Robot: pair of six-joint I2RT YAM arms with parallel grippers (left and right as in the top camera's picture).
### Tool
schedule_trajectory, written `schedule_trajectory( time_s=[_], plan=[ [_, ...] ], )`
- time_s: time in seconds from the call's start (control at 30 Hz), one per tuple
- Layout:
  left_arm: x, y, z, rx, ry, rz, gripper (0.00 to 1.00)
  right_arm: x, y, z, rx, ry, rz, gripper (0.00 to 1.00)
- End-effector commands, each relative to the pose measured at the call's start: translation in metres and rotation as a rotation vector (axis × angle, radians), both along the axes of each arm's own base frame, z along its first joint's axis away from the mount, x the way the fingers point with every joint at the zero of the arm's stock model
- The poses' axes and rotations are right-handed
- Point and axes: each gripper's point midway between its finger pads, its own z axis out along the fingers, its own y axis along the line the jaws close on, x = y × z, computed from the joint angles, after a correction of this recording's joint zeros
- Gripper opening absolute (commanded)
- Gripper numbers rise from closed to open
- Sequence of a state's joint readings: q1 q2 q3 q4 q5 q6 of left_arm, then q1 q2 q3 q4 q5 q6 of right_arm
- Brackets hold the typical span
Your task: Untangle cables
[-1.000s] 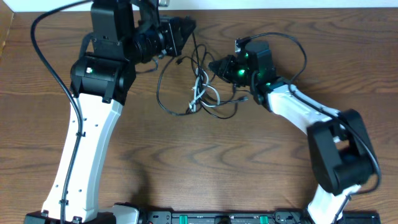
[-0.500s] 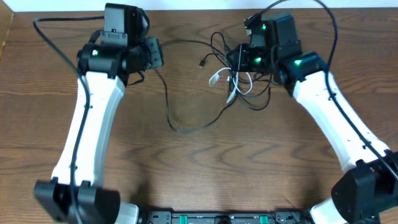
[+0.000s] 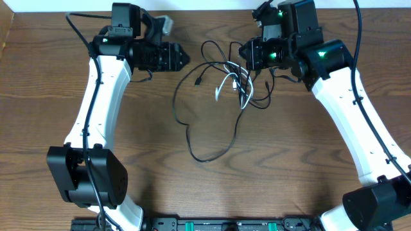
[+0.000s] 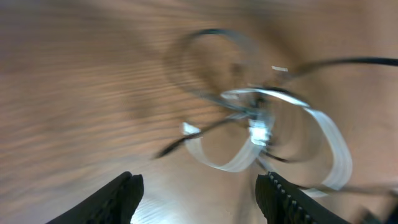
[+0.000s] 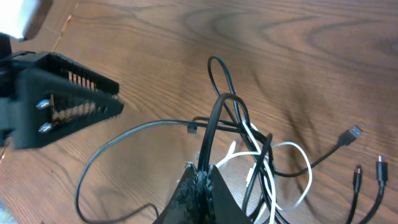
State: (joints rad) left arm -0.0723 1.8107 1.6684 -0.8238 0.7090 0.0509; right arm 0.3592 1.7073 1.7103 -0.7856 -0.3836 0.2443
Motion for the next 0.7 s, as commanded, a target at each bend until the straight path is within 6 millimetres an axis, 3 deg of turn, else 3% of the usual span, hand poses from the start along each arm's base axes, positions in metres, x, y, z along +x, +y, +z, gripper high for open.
schedule_trajectory(
  time_s=[0.0,0.13,0.3,0.43,0.53,0.67],
  plan=[
    [-0.020,-0.034,0.036,-0.221,-0.066,-0.199,0.61,-0.001,0.000,0.018,0.001,-0.052,0.011,0.01],
    [-0.028,-0.045,0.047,-0.296,-0.067,-0.249,0.61,-0.001,-0.002,0.017,-0.005,-0.050,0.006,0.01],
    [-0.033,-0.062,0.043,-0.297,0.005,-0.228,0.60,-0.002,-0.003,0.015,-0.010,-0.043,0.003,0.01],
    [-0.040,-0.082,0.026,-0.240,0.132,-0.140,0.57,-0.001,-0.005,0.015,-0.012,-0.040,-0.003,0.01],
    [-0.045,-0.095,-0.001,-0.170,0.231,-0.044,0.57,0.001,-0.010,0.015,-0.001,-0.034,-0.015,0.01],
    [-0.037,-0.108,-0.023,-0.195,0.251,0.029,0.57,0.001,-0.013,0.018,0.047,-0.014,0.000,0.01]
  ],
)
